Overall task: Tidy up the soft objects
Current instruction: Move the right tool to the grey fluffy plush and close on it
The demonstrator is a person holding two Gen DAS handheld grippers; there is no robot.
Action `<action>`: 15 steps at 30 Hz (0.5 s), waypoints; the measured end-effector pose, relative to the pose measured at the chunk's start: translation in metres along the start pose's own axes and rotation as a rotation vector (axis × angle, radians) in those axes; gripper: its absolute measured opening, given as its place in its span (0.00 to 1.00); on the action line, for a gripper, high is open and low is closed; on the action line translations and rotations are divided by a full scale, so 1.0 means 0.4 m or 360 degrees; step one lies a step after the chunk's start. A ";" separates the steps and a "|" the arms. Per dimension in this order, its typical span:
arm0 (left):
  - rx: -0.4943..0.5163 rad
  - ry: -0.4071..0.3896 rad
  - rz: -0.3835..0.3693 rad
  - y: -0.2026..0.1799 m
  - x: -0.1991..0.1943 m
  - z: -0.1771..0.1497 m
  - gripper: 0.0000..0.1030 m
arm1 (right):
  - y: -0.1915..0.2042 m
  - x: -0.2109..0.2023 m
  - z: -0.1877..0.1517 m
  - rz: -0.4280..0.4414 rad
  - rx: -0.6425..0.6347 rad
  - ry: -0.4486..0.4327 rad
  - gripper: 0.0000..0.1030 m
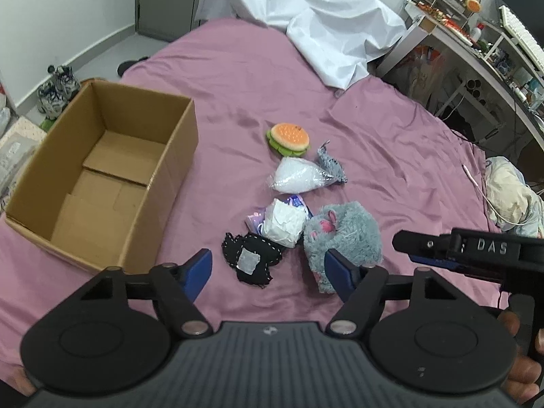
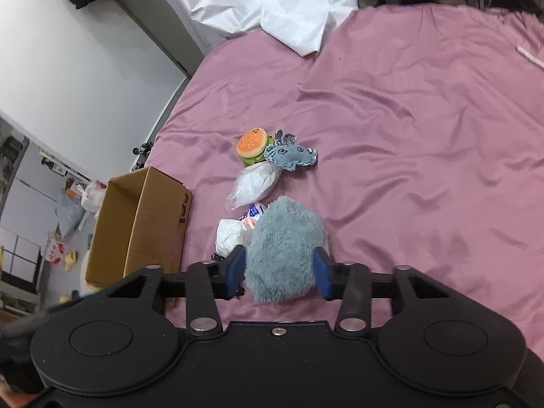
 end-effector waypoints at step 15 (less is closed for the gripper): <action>-0.0070 0.0110 0.0002 0.006 0.075 0.023 0.66 | -0.009 0.114 0.065 0.0074 0.0183 0.0202 0.27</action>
Point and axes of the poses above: each gripper's, at about its wrist camera, not at the fingertips, and x roughly the way its jaws point, y to its left, z to its top, the point moved 4 cm from there along x, roughly the way its jaws point, and after that the axes turned 11 degrees about y, right-handed, at the moved point
